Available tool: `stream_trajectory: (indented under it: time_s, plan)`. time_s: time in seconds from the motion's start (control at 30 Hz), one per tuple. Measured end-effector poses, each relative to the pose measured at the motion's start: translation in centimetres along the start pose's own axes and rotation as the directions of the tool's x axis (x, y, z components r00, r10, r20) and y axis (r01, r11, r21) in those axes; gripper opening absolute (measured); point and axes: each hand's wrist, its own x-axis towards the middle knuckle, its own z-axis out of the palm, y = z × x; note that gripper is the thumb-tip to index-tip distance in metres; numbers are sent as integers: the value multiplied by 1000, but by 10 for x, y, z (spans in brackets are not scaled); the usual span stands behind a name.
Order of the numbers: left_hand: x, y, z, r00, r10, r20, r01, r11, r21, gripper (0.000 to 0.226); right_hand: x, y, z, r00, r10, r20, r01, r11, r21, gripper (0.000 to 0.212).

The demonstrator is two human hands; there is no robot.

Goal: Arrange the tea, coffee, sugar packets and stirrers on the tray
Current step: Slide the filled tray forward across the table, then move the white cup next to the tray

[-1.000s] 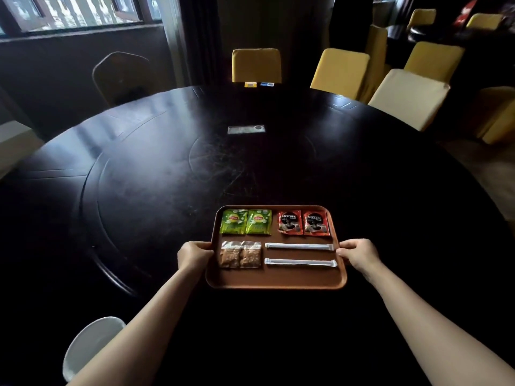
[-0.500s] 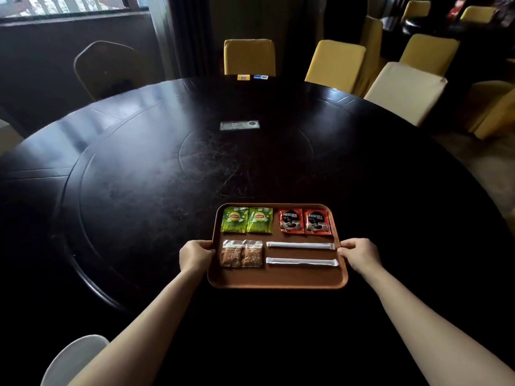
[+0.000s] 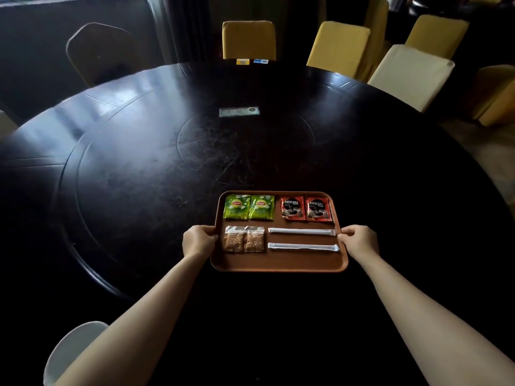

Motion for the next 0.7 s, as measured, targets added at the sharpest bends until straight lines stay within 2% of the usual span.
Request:
stream_trajectory:
  time_s: [0.43, 0.7]
  plan:
    - [-30, -20, -13, 995, 72, 76, -75, 996, 42, 35, -27, 6, -5, 999, 42, 6, -42, 999, -25, 25]
    - [-82, -47, -22, 985, 150, 88, -158, 982, 101, 30, -91, 19, -10, 991, -128, -31, 125, 988, -93, 29]
